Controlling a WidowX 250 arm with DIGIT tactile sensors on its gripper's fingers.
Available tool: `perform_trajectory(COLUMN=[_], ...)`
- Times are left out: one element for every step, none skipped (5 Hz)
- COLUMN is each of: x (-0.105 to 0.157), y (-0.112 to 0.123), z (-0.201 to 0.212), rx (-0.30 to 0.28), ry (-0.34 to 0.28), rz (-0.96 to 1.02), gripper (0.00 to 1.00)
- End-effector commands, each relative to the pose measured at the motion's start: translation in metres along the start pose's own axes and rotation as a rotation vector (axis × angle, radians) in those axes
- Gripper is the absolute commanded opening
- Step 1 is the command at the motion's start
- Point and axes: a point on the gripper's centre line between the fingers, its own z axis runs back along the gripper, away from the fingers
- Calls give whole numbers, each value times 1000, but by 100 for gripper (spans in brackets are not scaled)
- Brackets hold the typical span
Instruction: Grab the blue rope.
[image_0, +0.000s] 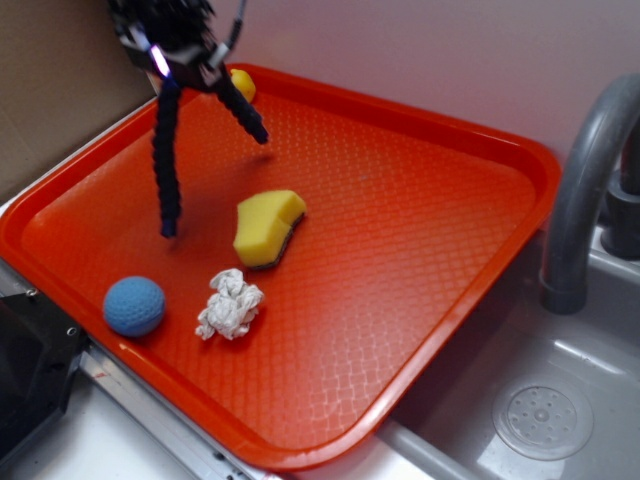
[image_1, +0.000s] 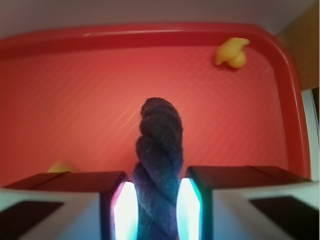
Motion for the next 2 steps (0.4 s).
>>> perform_trajectory(x=[-12,-10], y=[7,9], z=[66,58], rx=[-85,-79], ry=[-32,-4], rz=[-2,19], gripper=[0,0])
